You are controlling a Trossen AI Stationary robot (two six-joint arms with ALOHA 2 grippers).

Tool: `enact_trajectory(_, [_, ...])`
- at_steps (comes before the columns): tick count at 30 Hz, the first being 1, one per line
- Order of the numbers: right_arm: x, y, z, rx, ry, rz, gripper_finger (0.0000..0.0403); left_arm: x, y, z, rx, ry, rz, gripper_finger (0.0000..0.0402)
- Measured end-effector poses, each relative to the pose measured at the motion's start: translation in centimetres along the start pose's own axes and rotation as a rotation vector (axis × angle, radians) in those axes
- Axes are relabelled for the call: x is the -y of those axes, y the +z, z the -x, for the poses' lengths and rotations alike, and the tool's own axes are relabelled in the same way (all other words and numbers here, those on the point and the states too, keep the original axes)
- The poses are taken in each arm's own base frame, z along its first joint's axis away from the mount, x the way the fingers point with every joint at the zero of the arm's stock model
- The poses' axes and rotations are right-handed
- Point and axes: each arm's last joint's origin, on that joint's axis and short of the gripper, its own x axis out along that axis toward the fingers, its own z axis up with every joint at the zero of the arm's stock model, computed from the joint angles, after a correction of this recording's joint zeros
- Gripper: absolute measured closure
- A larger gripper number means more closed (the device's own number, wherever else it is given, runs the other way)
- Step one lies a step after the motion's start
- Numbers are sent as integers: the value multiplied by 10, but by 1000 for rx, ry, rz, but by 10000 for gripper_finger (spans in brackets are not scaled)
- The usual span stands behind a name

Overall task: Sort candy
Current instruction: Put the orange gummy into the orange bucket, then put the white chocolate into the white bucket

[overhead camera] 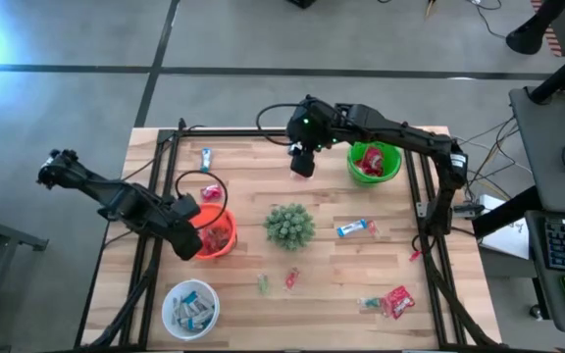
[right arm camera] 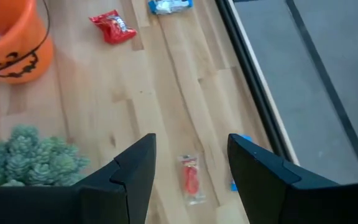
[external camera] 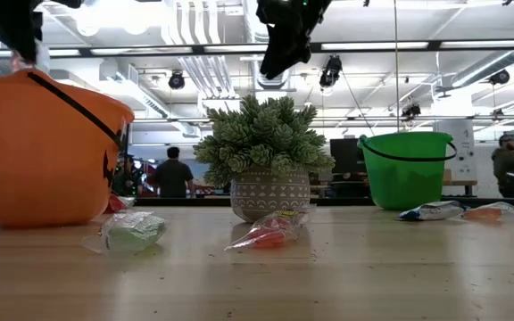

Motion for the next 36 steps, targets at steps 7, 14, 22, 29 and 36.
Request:
enact_trajectory(7, [12,-2,0,-4,-14,35,213,-3,6,-2,9,22,50,331])
enact_trajectory(14, [26,-6,0,-4,67,50,213,-6,12,-4,43,50,89,284])
enact_trajectory(22, [52,-24,5,-125,71,148,213,-14,25,-3,138,112,171,276])
enact_trajectory(29, [89,-28,27,-128,11,128,213,-18,49,27,289,122,142,279])
enact_trajectory(36, [118,-23,65,-50,-56,36,213,-26,65,66,443,207,54,278])
